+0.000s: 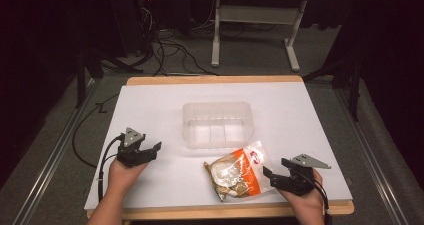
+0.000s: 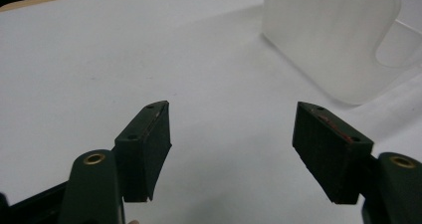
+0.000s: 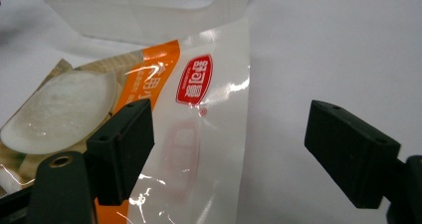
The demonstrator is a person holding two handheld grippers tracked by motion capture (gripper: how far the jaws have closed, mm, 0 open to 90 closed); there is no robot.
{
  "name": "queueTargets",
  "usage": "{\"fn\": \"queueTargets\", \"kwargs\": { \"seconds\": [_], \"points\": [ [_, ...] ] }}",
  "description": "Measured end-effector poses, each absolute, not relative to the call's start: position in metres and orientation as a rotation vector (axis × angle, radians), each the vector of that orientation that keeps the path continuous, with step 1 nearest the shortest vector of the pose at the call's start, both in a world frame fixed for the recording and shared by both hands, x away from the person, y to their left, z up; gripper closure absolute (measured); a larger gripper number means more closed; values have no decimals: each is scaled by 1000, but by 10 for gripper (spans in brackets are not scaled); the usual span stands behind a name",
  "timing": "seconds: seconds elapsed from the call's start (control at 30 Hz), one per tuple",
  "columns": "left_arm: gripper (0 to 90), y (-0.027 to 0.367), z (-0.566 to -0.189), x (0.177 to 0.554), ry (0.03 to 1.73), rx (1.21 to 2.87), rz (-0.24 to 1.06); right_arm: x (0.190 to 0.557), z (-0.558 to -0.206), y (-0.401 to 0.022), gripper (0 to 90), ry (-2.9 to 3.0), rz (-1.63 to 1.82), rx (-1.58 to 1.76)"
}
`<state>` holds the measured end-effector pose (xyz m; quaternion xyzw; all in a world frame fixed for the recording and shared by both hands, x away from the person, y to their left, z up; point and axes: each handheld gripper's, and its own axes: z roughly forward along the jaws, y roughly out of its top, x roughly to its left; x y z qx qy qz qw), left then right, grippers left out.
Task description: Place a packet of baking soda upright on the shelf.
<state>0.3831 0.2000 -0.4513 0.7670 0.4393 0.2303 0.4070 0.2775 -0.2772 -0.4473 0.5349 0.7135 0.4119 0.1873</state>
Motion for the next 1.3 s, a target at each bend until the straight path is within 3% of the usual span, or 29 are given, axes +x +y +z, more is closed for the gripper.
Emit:
{"fn": "queueTargets", "kwargs": {
  "seconds": [0.47, 0.8, 1.3],
  "points": [
    [316, 204, -450, 383, 1104, 1929, 581, 286, -466, -268, 168, 2125, 1131, 1597],
    [316, 202, -450, 383, 1102, 1935, 585, 286, -469, -268, 260, 2185, 1216, 1604],
    [316, 201, -453, 385, 1106, 1958, 588, 269, -442, -265, 360, 2124, 1382, 1438]
  ]
}}
